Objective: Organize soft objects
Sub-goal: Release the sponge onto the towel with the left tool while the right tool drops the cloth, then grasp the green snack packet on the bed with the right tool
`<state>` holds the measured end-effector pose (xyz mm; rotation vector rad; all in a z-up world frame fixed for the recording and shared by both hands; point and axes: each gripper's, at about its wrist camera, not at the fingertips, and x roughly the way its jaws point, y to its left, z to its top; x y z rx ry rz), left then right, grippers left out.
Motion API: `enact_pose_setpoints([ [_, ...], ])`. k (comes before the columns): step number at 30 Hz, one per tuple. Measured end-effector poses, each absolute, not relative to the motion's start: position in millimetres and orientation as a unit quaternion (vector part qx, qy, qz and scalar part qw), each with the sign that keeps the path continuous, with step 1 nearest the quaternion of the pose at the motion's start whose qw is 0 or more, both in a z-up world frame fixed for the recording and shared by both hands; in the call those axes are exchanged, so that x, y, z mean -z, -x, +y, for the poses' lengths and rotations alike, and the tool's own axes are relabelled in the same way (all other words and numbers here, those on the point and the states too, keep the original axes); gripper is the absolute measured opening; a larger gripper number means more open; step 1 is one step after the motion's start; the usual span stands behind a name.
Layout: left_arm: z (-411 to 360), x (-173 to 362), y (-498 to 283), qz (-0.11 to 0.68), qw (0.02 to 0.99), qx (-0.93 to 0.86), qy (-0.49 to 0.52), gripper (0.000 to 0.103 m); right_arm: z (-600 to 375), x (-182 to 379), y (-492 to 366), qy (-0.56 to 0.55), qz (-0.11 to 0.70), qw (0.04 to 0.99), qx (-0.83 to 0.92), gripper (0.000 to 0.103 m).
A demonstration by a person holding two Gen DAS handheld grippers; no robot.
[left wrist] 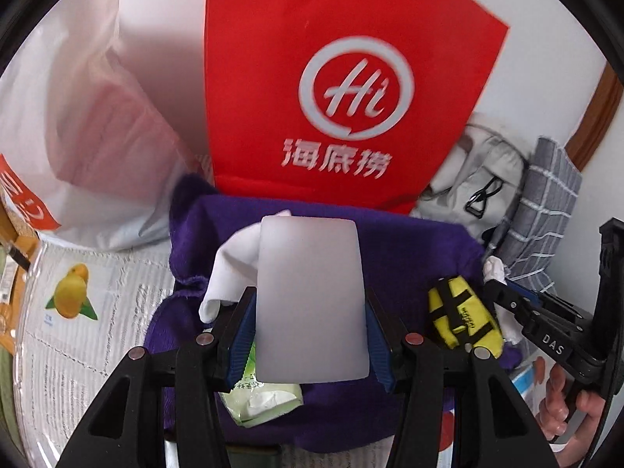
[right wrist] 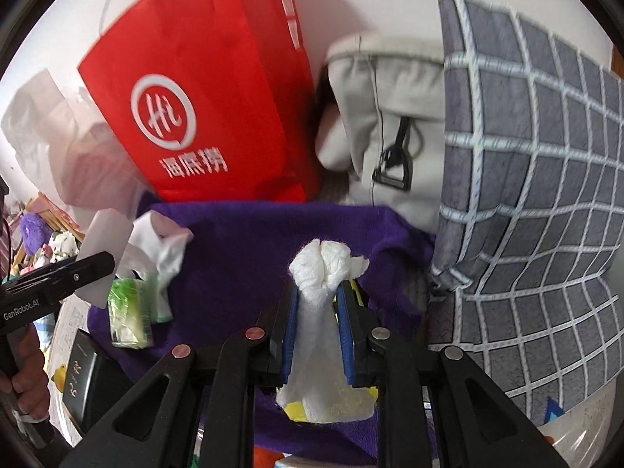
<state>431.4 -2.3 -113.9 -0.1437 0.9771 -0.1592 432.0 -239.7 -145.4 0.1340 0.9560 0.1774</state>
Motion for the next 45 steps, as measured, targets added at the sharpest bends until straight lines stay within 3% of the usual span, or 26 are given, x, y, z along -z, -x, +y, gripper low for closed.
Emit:
enact_pose_setpoints([
  [16, -11, 139, -445, 0.495, 0.862, 0.08, 0.073, 0.05, -230, 177, -442, -0.055, 0.499, 0.861, -0.08, 0.023],
  [19, -18, 142, -447, 0.494, 0.863, 0.087, 0.068, 0.05, -229, 173, -439, -0.053, 0.497, 0.862, -0.079, 0.04],
  [24, -21, 139, -446, 0.49, 0.862, 0.1, 0.077, 0.066, -223, 155, -430, -0.038, 0.473, 0.876, -0.082, 0.061],
  [36, -9, 97, -423, 0.457, 0.881, 0.09, 0.08, 0.067, -217, 102, -377, -0.056, 0.403, 0.909, -0.094, 0.069],
  [45, -16, 55, -376, 0.397, 0.911, 0.094, 0.056, 0.067, -192, 106, -287, -0.029, 0.423, 0.9, -0.099, 0.069],
])
